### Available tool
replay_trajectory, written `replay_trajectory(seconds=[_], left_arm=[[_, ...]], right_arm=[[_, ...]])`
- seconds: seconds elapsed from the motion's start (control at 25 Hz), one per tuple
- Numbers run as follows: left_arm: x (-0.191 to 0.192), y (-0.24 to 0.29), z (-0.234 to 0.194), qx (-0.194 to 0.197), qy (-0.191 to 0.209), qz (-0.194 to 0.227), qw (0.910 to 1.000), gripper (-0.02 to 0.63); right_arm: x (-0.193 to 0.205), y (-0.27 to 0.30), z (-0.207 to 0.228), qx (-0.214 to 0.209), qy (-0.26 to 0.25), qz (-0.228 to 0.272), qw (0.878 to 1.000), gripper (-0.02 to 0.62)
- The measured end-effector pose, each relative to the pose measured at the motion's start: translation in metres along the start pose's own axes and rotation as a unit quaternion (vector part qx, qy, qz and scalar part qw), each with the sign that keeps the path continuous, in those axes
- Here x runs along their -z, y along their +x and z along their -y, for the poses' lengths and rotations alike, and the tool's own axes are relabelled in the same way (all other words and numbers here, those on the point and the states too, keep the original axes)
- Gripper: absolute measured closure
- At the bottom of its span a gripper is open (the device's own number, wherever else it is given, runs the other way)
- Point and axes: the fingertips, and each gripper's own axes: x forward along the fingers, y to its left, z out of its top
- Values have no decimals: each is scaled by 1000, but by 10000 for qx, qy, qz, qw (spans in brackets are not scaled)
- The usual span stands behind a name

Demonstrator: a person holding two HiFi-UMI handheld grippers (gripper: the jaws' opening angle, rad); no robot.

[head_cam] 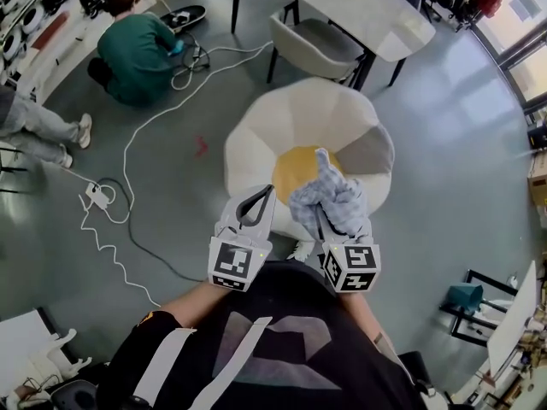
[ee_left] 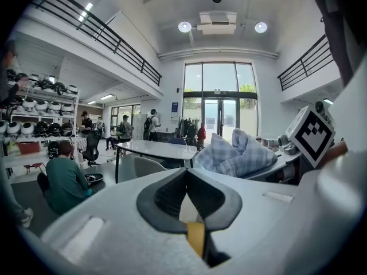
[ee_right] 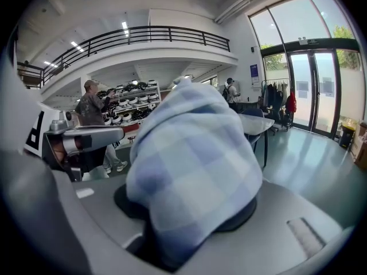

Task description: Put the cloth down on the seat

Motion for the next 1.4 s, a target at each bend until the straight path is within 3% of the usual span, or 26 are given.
replay_trajectory(seconds=[0.6,0.96,1.4], left_arm=[[-12,55,50,-665,42,-151,9977,607],[0,71,59,-804,55,-350,9961,607],[33,113,55,-584,40,-550,9968,607]], right_arm=[[-9,10,72,-731,-323,7,9968,374],[0,13,98,-668,-275,-119,9973,373],[30,49,123,-463,-105,-392,9981,373]])
